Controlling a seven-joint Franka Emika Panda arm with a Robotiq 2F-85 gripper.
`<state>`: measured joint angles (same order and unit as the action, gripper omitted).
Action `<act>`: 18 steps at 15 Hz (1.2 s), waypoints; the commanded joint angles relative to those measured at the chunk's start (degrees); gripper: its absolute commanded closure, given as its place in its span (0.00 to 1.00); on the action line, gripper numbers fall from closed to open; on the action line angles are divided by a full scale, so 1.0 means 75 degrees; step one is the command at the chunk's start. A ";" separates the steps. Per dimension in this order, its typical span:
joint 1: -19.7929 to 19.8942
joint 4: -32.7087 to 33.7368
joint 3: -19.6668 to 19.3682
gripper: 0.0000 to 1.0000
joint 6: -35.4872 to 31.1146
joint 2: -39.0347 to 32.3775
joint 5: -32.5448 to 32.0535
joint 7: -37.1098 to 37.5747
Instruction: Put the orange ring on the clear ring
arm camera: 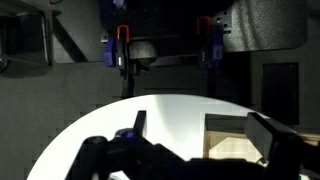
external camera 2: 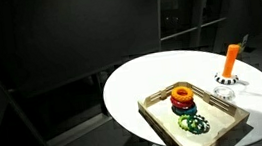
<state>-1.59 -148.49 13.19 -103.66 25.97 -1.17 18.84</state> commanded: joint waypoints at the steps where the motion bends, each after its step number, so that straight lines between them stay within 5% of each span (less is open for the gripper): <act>1: -0.0151 0.0011 -0.0146 0.00 0.0018 -0.0016 -0.0056 0.0052; 10: -0.0157 0.0331 -0.0080 0.00 -0.0548 -0.0448 -0.0037 0.0294; 18: -0.0168 0.1471 -0.0061 0.00 -0.1590 -0.1675 0.0036 0.0881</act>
<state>-2.24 -142.14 13.07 -114.20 18.11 -1.17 22.45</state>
